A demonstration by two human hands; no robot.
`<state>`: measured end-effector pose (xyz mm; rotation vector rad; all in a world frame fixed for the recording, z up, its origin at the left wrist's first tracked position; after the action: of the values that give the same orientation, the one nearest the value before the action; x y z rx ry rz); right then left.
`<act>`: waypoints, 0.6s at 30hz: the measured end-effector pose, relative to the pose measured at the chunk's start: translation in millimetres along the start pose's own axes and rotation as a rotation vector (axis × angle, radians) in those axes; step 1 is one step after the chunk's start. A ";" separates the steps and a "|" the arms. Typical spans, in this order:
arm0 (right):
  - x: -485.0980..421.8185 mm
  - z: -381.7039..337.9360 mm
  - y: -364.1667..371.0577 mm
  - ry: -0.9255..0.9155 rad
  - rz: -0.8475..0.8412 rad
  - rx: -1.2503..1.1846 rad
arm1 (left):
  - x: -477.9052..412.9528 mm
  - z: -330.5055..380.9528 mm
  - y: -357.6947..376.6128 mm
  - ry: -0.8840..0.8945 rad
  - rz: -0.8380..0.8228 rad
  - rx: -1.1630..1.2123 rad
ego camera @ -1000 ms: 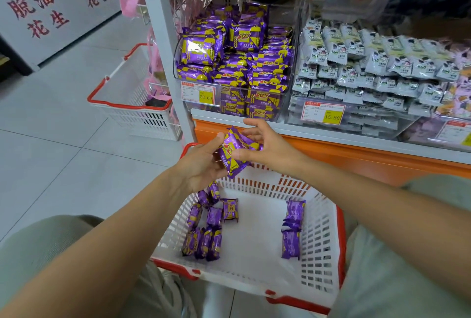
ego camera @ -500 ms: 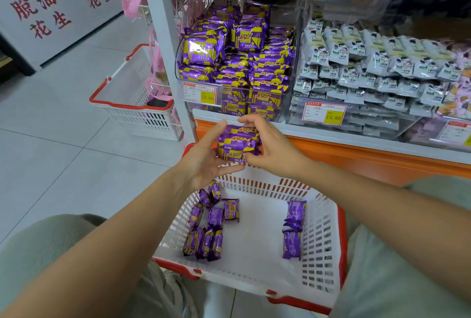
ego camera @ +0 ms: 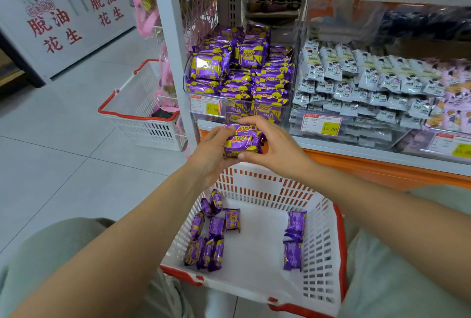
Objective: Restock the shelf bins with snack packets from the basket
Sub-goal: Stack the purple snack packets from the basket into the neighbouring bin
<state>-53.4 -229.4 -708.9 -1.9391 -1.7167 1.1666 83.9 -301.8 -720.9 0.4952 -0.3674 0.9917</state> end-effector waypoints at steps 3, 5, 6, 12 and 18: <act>-8.3 -7.5 -9.4 -0.049 0.010 0.023 | 5.1 15.4 5.7 0.038 0.004 -0.024; -19.8 -12.6 -17.0 -0.070 0.035 0.023 | 10.0 31.6 10.3 0.080 0.005 -0.020; -27.4 -15.1 -21.3 -0.078 0.056 0.028 | 10.8 41.0 12.2 0.097 -0.007 -0.006; -79.4 -20.6 -50.5 -0.012 0.293 0.011 | 2.6 93.3 13.8 0.372 0.179 -0.327; -124.6 14.7 -63.1 0.192 0.343 0.108 | -34.4 108.5 -9.8 0.752 0.494 -1.125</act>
<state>-101.8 -334.1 -628.7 -2.2525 -1.2330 1.1103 67.4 -390.2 -650.5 -1.0120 -0.3049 1.1841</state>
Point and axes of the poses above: each hand's wrist, its own x-axis away from the middle knuckle, its own y-axis out of the palm, z = x × y, the point moved 2 cm from there along -x, towards the middle knuckle, and after that the axes turned 10 degrees about -y, right-handed, at the moved point
